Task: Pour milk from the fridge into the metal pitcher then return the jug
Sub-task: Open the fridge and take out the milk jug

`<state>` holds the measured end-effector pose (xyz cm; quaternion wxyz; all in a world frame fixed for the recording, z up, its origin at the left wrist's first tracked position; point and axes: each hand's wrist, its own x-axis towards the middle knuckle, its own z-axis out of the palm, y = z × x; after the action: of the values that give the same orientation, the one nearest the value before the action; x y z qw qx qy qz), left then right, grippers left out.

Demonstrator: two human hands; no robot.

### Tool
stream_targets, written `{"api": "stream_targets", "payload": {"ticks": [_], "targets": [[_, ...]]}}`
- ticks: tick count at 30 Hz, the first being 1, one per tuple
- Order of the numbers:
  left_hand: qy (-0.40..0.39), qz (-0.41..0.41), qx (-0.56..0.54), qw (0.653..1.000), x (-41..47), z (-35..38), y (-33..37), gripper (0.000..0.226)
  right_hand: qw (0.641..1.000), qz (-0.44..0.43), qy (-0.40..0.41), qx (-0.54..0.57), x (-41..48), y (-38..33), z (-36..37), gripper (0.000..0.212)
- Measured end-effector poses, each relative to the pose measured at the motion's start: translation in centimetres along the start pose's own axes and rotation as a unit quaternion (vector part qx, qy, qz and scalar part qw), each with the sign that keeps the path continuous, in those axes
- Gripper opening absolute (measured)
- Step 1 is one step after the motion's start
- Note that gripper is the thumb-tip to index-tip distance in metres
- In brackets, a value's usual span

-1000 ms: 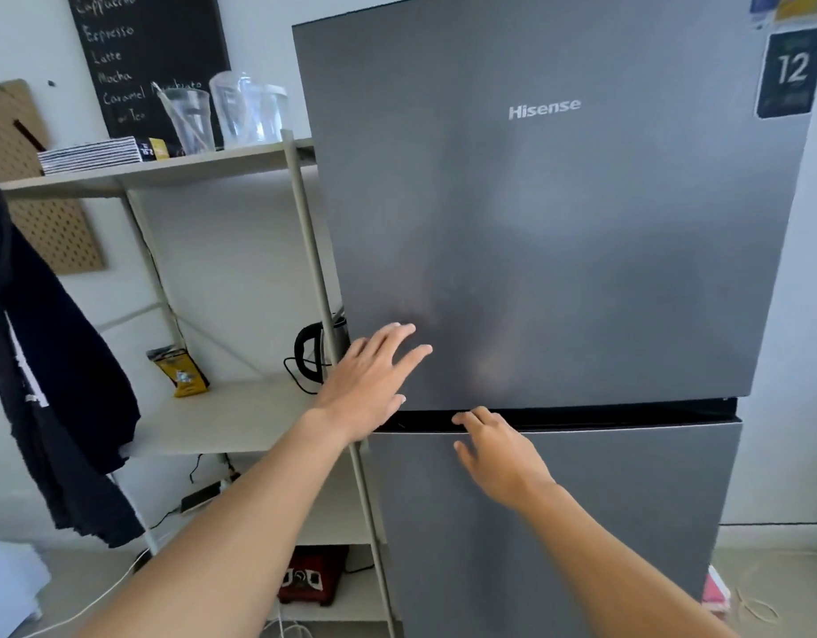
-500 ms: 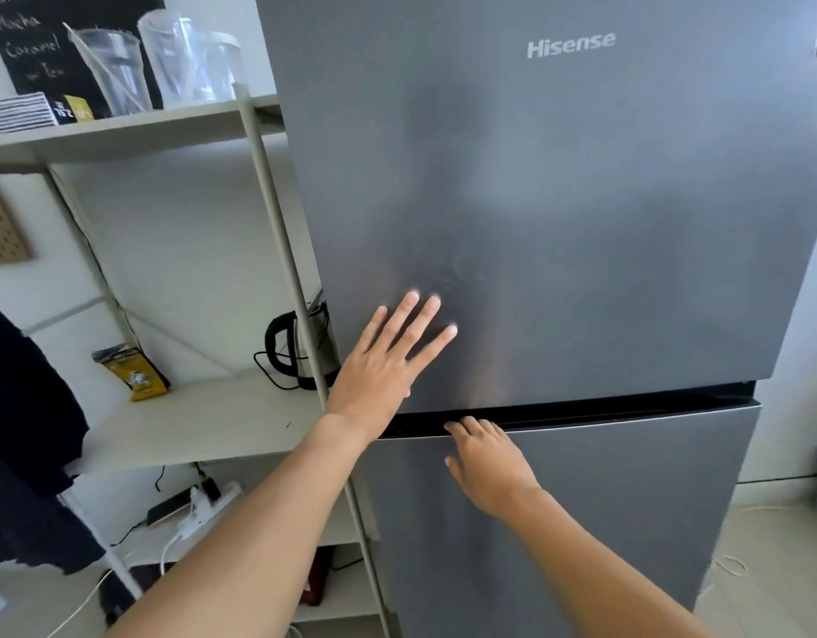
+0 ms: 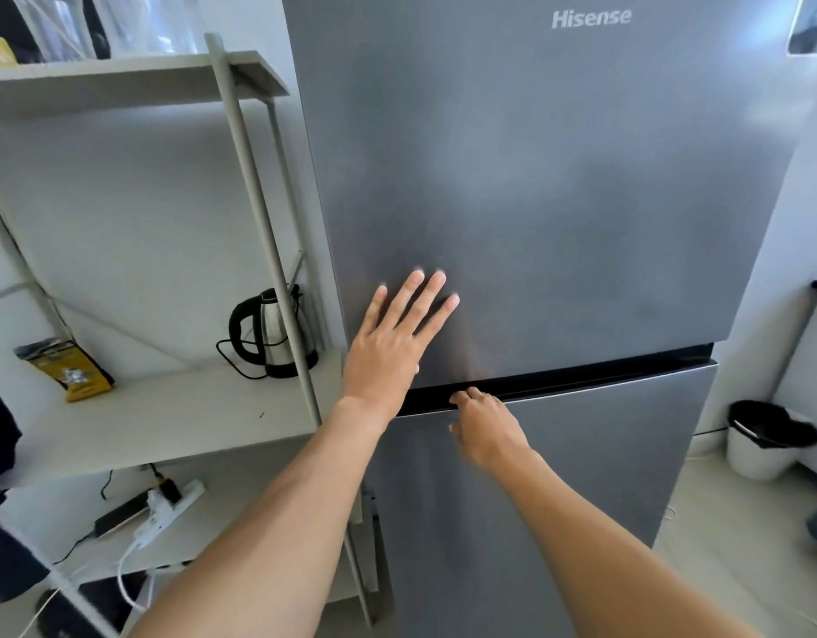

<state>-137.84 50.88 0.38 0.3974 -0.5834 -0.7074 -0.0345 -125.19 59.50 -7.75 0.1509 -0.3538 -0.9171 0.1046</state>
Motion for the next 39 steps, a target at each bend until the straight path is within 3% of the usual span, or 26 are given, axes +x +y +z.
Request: {"api": "stream_targets", "payload": {"ticks": [10,16,22,27,30,35,39], "targets": [[0.015,-0.002,-0.032,0.999,-0.2,0.5,-0.4,0.105,0.998,0.058,0.008,0.012,-1.2,-0.5,-0.9,0.030],[0.011,-0.019,-0.063,0.998,-0.3,0.0,0.8,0.089,0.998,0.061,0.011,0.020,-6.7,0.0,-2.7,0.022],[0.044,0.022,-0.144,0.988,-2.0,-0.1,-0.8,0.064,0.996,0.069,-0.006,0.063,-10.7,1.5,-4.6,0.018],[-0.024,-0.024,-0.191,0.981,-3.9,-1.0,0.2,0.054,0.982,0.082,-0.062,0.161,-13.3,3.7,-6.4,0.013],[-0.080,-0.055,-0.228,0.969,-4.8,-1.5,1.4,0.052,0.971,0.106,-0.062,0.205,-15.0,4.5,-7.6,0.033],[-0.170,0.019,-0.275,0.946,-5.9,-3.0,4.6,0.048,0.934,0.181,0.059,0.302,-17.9,6.0,-8.2,0.037],[-0.217,0.065,-0.274,0.935,-6.0,-5.4,10.0,0.046,0.936,0.206,0.090,0.272,-20.9,8.3,-9.2,0.054]]}}
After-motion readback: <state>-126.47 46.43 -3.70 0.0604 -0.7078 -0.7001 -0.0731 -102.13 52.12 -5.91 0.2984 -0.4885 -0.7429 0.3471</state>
